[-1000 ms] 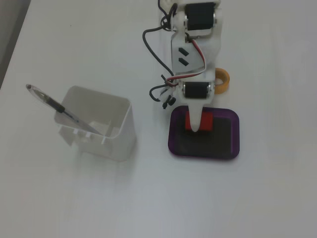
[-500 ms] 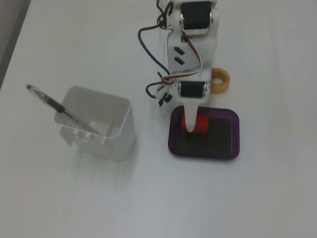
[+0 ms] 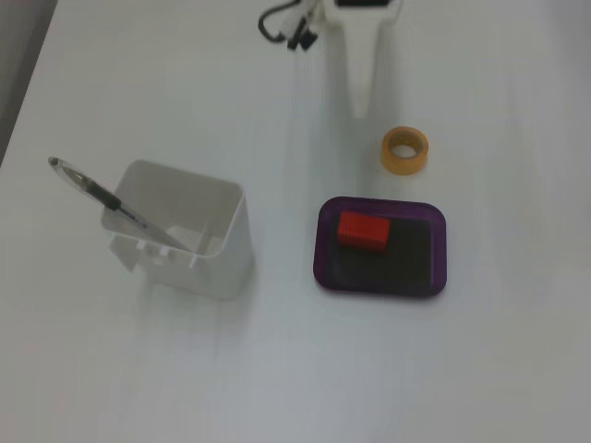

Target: Pick up the red cube and place it in the box.

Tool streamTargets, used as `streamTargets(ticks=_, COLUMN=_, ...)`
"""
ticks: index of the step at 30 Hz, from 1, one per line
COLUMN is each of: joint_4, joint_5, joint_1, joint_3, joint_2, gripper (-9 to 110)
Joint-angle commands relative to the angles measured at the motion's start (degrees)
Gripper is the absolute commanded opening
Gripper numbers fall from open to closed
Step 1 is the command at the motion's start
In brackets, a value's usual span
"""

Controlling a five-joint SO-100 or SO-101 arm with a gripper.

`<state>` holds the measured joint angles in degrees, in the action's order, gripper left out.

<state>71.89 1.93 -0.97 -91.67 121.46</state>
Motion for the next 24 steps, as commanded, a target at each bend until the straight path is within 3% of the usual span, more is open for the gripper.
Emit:
streamTargets(ticks=1, joint_4=2.72, joint_5=-0.26, joint_1=0.53, joint_3=-5.62, joint_2=15.21, gripper=22)
streamTargets(ticks=6, joint_4=2.02, joint_5=-0.26, joint_1=0.70, joint_3=-25.05, joint_2=29.53, gripper=22)
streamTargets(ticks=14, joint_4=-13.10, joint_5=-0.18, joint_1=5.62, joint_3=-52.12, joint_2=47.02, gripper=21)
streamTargets(ticks=24, joint_4=-17.23, joint_5=-0.09, joint_1=9.14, joint_3=-71.28, joint_2=59.50, gripper=21)
